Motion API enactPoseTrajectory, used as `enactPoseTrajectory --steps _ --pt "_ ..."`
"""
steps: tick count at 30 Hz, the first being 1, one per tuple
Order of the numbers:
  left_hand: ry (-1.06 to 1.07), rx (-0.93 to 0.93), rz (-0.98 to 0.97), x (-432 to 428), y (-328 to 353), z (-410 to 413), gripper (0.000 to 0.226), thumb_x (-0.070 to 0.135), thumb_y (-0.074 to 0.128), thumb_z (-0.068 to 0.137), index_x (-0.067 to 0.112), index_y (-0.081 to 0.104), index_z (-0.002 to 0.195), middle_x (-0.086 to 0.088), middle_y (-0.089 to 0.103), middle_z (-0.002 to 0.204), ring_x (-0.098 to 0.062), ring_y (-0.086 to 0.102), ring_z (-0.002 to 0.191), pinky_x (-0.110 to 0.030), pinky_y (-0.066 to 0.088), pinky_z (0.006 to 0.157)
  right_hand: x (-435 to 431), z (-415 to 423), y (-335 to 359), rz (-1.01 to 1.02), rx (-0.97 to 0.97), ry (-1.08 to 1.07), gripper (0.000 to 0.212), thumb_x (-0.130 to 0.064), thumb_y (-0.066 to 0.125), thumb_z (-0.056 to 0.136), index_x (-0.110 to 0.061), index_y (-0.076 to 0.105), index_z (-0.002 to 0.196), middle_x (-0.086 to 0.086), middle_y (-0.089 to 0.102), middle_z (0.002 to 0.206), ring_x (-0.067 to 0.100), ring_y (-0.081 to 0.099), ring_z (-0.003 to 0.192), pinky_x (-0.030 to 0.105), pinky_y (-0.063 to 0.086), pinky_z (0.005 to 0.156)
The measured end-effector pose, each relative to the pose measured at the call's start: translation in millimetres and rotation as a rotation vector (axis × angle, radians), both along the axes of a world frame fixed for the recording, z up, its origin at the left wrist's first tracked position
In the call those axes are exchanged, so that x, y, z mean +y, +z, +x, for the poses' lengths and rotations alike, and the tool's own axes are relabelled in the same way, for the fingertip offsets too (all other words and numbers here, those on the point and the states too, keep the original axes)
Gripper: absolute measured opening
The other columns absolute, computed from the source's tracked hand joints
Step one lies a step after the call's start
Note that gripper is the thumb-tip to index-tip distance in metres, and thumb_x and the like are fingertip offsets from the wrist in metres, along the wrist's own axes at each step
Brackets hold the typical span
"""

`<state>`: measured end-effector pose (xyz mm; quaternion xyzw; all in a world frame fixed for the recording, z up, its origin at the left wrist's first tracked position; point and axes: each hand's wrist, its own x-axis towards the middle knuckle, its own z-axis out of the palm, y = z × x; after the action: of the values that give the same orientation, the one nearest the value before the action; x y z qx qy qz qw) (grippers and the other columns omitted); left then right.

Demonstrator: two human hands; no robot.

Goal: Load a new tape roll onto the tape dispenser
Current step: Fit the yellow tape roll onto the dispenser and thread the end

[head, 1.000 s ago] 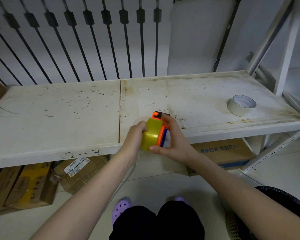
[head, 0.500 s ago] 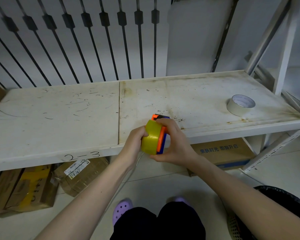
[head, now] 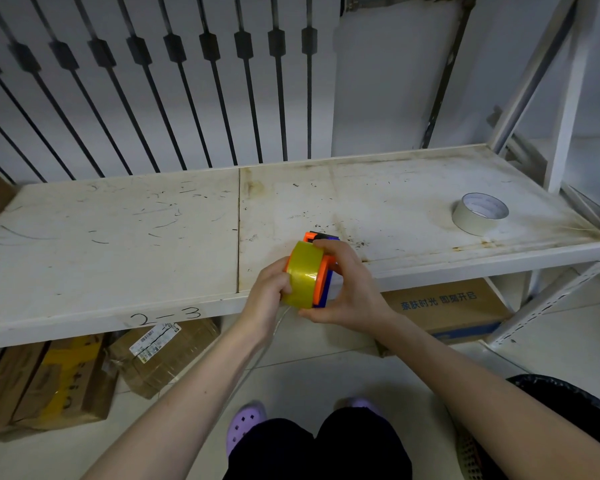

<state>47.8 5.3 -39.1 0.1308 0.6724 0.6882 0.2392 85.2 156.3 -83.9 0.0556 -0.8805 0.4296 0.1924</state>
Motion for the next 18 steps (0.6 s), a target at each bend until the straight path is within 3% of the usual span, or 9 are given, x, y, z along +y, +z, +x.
enactPoseTrajectory --steps 3,5,8,11,18 --pt "0.035 -0.099 -0.064 3 6 -6 0.038 0.031 0.042 0.069 0.015 0.06 0.098 -0.011 0.059 0.098 -0.021 0.055 0.088 -0.036 0.044 0.075 0 0 1 0.004 -0.003 0.013 0.092 -0.038 0.086 0.054 -0.027 0.034 0.13 -0.005 0.043 0.133 0.015 0.045 0.121 0.042 0.051 0.092" --pt "0.074 -0.146 -0.125 7 13 -8 0.04 0.035 0.041 0.065 0.011 0.052 0.096 -0.012 0.053 0.094 -0.02 0.052 0.081 -0.031 0.042 0.068 1 0 2 0.009 -0.009 0.012 0.092 -0.041 0.084 0.054 -0.03 0.032 0.13 -0.005 0.041 0.134 0.015 0.044 0.122 0.041 0.051 0.093" --pt "0.085 -0.115 -0.172 11 22 -5 0.032 0.029 0.04 0.067 0.008 0.046 0.091 -0.012 0.046 0.087 -0.017 0.045 0.072 -0.028 0.036 0.062 2 0 2 0.009 -0.019 0.003 0.093 -0.042 0.083 0.053 -0.03 0.032 0.13 -0.005 0.041 0.135 0.014 0.044 0.122 0.041 0.051 0.093" --pt "0.108 -0.07 -0.182 10 19 -4 0.012 0.015 0.037 0.087 0.007 0.047 0.086 -0.007 0.046 0.08 -0.014 0.044 0.069 -0.027 0.035 0.061 2 -1 2 0.023 -0.022 -0.004 0.094 -0.04 0.086 0.053 -0.029 0.033 0.131 -0.008 0.042 0.133 0.013 0.044 0.122 0.041 0.052 0.092" --pt "0.107 -0.031 -0.187 10 22 0 0.014 0.005 0.033 0.089 0.008 0.046 0.084 -0.003 0.045 0.076 -0.011 0.042 0.067 -0.025 0.034 0.06 2 0 2 0.024 -0.023 -0.006 0.094 -0.044 0.085 0.052 -0.036 0.032 0.129 -0.013 0.041 0.131 0.014 0.045 0.121 0.042 0.051 0.093"
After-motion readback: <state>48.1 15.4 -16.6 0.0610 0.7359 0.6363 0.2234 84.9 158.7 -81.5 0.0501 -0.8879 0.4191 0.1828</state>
